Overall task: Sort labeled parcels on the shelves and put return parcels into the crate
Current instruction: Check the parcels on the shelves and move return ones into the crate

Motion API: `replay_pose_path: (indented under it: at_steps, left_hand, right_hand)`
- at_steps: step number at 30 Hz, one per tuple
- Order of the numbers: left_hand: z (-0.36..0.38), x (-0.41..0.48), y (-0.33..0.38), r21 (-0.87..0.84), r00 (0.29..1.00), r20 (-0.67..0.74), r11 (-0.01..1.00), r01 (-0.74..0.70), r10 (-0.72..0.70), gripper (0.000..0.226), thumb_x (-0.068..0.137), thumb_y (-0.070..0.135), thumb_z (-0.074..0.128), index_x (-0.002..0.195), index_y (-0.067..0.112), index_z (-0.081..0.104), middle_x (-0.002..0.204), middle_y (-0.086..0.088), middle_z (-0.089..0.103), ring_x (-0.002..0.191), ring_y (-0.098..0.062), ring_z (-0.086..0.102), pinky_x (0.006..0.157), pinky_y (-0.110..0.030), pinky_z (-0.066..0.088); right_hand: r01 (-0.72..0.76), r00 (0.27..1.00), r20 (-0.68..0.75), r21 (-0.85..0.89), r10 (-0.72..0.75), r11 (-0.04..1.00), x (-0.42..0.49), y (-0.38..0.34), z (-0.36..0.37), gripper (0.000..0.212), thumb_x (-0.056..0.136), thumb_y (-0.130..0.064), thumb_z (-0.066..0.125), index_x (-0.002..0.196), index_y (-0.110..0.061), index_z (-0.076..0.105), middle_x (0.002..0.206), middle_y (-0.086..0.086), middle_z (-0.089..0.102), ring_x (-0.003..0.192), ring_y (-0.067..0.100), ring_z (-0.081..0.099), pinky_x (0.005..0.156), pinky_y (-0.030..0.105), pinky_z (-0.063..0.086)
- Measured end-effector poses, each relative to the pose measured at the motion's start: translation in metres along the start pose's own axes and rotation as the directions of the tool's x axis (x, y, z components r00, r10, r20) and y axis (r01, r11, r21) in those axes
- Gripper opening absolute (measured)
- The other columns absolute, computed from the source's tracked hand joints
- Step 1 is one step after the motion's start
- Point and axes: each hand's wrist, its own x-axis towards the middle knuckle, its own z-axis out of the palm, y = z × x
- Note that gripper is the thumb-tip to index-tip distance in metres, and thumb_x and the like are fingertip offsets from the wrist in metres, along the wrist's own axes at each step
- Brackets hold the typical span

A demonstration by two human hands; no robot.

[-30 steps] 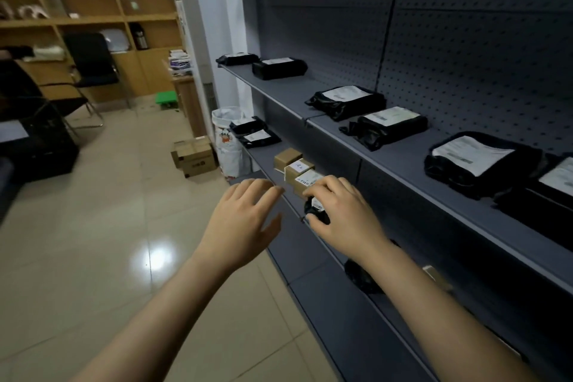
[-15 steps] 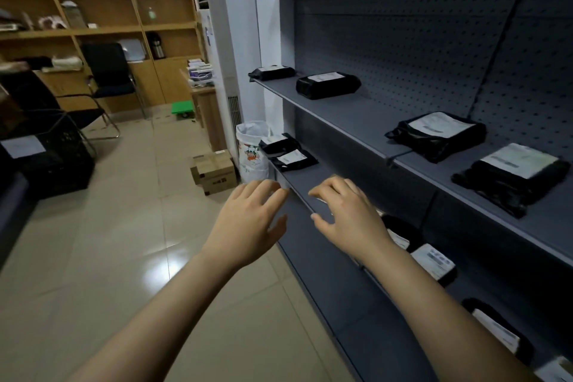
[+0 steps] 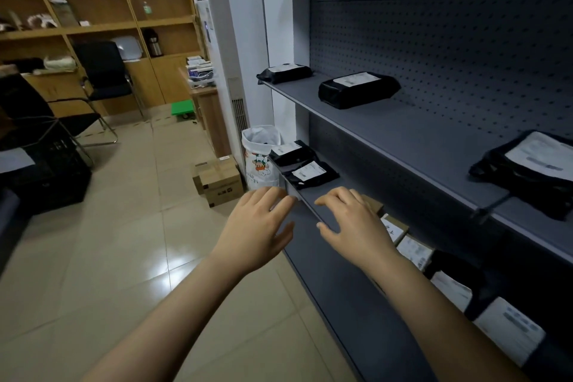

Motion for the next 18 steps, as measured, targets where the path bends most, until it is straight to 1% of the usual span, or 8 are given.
replay_pose_path:
  at_steps: [2, 5, 9, 11, 15, 18]
  left_hand:
    - [0.020, 0.023, -0.020, -0.006, 0.999, 0.030, 1.000, -0.015, 0.015, 0.033, 0.086, 0.034, 0.053, 0.110, 0.013, 0.061, 0.104, -0.004, 0.059, 0.092, -0.026, 0.057, 0.076, -0.036, 0.047]
    - [0.053, 0.051, -0.046, -0.017, 0.996, 0.071, 0.999, -0.045, 0.046, 0.033, 0.084, 0.032, 0.058, 0.111, 0.014, 0.061, 0.103, -0.004, 0.059, 0.091, -0.025, 0.057, 0.076, -0.035, 0.047]
    - [0.095, 0.084, -0.072, -0.071, 0.992, 0.103, 0.995, -0.069, 0.076, 0.034, 0.084, 0.036, 0.051, 0.111, 0.016, 0.060, 0.103, -0.003, 0.058, 0.091, -0.024, 0.057, 0.076, -0.032, 0.043]
    - [0.117, 0.098, -0.080, -0.111, 0.987, 0.121, 0.990, -0.090, 0.104, 0.034, 0.084, 0.036, 0.051, 0.110, 0.016, 0.059, 0.101, -0.002, 0.058, 0.089, -0.023, 0.056, 0.075, -0.032, 0.043]
    - [0.166, 0.126, -0.091, -0.203, 0.967, 0.156, 0.964, -0.170, 0.204, 0.032, 0.083, 0.033, 0.053, 0.110, 0.017, 0.060, 0.102, -0.002, 0.057, 0.088, -0.024, 0.054, 0.076, -0.034, 0.044]
    - [0.201, 0.150, -0.102, -0.272, 0.933, 0.185, 0.929, -0.253, 0.308, 0.034, 0.084, 0.035, 0.049, 0.110, 0.017, 0.059, 0.103, -0.002, 0.057, 0.088, -0.023, 0.055, 0.075, -0.032, 0.042]
  right_hand:
    - [-0.020, 1.000, 0.013, -0.001, 0.020, 1.000, 0.025, 0.015, 0.013, 0.035, 0.091, -0.026, 0.063, 0.124, -0.021, 0.057, 0.120, -0.003, 0.051, 0.114, 0.017, 0.045, 0.095, 0.031, 0.040]
    - [-0.061, 0.997, 0.041, -0.004, 0.061, 0.998, 0.056, 0.038, 0.032, 0.034, 0.091, -0.027, 0.061, 0.125, -0.021, 0.056, 0.120, -0.003, 0.051, 0.115, 0.017, 0.045, 0.096, 0.031, 0.041]
    - [-0.114, 0.992, 0.045, 0.005, 0.114, 0.993, 0.083, 0.065, 0.053, 0.032, 0.088, -0.023, 0.065, 0.119, -0.017, 0.059, 0.115, 0.001, 0.054, 0.109, 0.021, 0.049, 0.091, 0.036, 0.045]
    - [-0.152, 0.987, 0.050, 0.007, 0.151, 0.988, 0.091, 0.078, 0.064, 0.032, 0.087, -0.022, 0.067, 0.118, -0.016, 0.061, 0.114, 0.002, 0.056, 0.106, 0.021, 0.050, 0.089, 0.037, 0.046]
    - [-0.270, 0.958, 0.094, -0.006, 0.269, 0.963, 0.095, 0.103, 0.092, 0.032, 0.088, -0.023, 0.065, 0.120, -0.017, 0.059, 0.115, 0.001, 0.054, 0.109, 0.020, 0.050, 0.089, 0.033, 0.046]
    - [-0.404, 0.908, 0.109, -0.022, 0.404, 0.914, 0.099, 0.118, 0.111, 0.031, 0.090, -0.026, 0.062, 0.120, -0.019, 0.058, 0.115, 0.001, 0.051, 0.110, 0.021, 0.049, 0.086, 0.031, 0.044]
